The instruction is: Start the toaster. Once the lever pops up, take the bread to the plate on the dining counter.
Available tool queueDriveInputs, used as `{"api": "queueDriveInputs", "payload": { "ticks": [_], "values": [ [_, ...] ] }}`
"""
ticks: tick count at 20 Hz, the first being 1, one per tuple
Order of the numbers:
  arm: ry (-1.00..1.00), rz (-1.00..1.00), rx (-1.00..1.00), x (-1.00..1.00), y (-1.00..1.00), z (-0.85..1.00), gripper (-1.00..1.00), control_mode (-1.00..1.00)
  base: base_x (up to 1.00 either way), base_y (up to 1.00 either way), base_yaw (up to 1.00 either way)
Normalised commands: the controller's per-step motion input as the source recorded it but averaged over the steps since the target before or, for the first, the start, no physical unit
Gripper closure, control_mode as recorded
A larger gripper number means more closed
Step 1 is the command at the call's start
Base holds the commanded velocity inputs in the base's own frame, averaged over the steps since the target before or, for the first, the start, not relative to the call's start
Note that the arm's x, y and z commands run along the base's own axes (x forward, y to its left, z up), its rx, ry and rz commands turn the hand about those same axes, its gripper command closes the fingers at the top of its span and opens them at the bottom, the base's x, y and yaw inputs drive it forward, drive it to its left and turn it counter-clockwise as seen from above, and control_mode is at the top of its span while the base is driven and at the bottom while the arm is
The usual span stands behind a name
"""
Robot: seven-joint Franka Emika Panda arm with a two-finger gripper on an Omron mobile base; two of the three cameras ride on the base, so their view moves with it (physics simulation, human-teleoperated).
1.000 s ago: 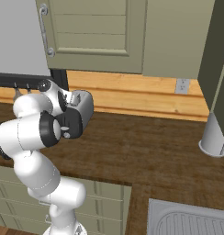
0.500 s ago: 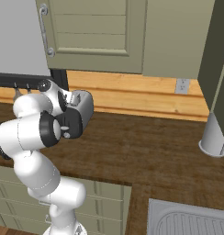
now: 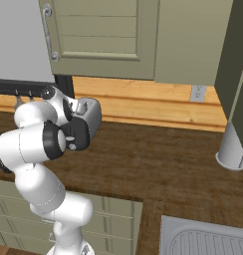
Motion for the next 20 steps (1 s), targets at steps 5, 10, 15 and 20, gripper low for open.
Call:
{"api": "queueDriveInputs", "payload": {
  "ticks": [5, 10, 15, 20],
  "values": [
    [0.00, 0.00, 0.00, 0.00, 0.00, 0.00, -1.00, -1.00, 0.00, 0.00, 0.00],
    [0.00, 0.00, 0.00, 0.00, 0.00, 0.00, -1.00, -1.00, 0.00, 0.00, 0.00],
    [0.00, 0.00, 0.00, 0.00, 0.00, 0.00, -1.00, -1.00, 0.00, 0.00, 0.00],
    [0.00, 0.00, 0.00, 0.00, 0.00, 0.00, -1.00, -1.00, 0.00, 0.00, 0.00]
  ]
}}
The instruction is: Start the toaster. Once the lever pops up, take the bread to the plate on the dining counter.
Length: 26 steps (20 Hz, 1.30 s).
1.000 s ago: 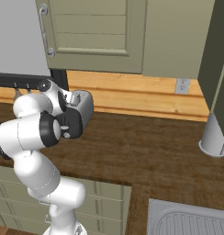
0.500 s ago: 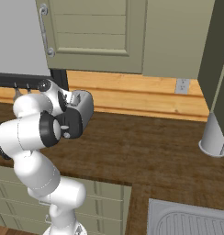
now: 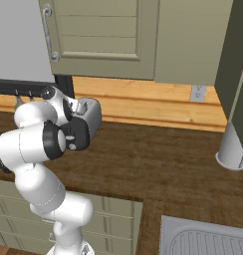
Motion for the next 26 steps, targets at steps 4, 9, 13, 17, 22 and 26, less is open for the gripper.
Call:
{"api": "queueDriveInputs", "payload": {
  "ticks": [4, 9, 13, 17, 22, 26],
  "values": [
    [0.00, 0.00, 0.00, 0.00, 0.00, 0.00, -1.00, -1.00, 0.00, 0.00, 0.00],
    [0.00, 0.00, 0.00, 0.00, 0.00, 0.00, -1.00, -1.00, 0.00, 0.00, 0.00],
    [0.00, 0.00, 0.00, 0.00, 0.00, 0.00, -1.00, -1.00, 0.00, 0.00, 0.00],
    [0.00, 0.00, 0.00, 0.00, 0.00, 0.00, -1.00, -1.00, 0.00, 0.00, 0.00],
    [0.00, 0.00, 0.00, 0.00, 0.00, 0.00, -1.00, -1.00, 0.00, 0.00, 0.00],
    [0.00, 0.00, 0.00, 0.00, 0.00, 0.00, -1.00, -1.00, 0.00, 0.00, 0.00]
  ]
}}
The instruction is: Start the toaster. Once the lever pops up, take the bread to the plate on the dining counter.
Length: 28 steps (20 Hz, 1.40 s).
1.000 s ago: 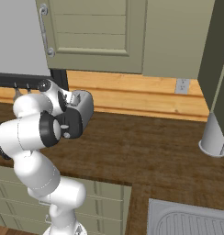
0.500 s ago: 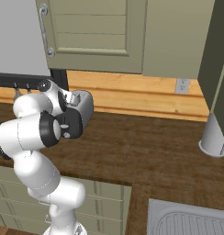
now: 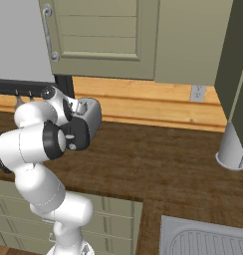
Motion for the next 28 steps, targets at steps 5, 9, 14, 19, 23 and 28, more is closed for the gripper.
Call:
{"api": "queueDriveInputs", "payload": {
  "ticks": [5, 9, 14, 19, 23, 28],
  "values": [
    [0.00, 0.00, 0.00, 0.00, 0.00, 0.00, -1.00, -1.00, 0.00, 0.00, 0.00],
    [0.00, 0.00, 0.00, 0.00, 0.00, 0.00, -1.00, -1.00, 0.00, 0.00, 0.00],
    [0.00, 0.00, 0.00, 0.00, 0.00, 0.00, -1.00, -1.00, 0.00, 0.00, 0.00],
    [0.00, 0.00, 0.00, 0.00, 0.00, 0.00, -1.00, -1.00, 0.00, 0.00, 0.00],
    [0.00, 0.00, 0.00, 0.00, 0.00, 0.00, -1.00, -1.00, 0.00, 0.00, 0.00],
    [0.00, 0.00, 0.00, 0.00, 0.00, 0.00, -1.00, -1.00, 0.00, 0.00, 0.00]
  ]
}}
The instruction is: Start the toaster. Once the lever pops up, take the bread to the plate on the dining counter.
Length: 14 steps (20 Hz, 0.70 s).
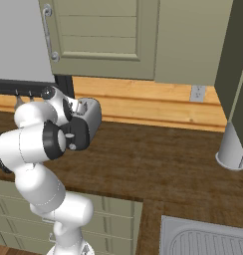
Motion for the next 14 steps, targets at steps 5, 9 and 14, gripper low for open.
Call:
{"api": "queueDriveInputs", "payload": {
  "ticks": [5, 9, 14],
  "values": [
    [0.00, 0.00, 0.00, 0.00, 0.00, 0.00, -1.00, -1.00, 0.00, 0.00, 0.00],
    [0.00, 0.00, 0.00, 0.00, 0.00, 0.00, -1.00, -1.00, 0.00, 0.00, 0.00],
    [0.00, 0.00, 0.00, 0.00, 0.00, 0.00, -1.00, -1.00, 0.00, 0.00, 0.00]
  ]
}}
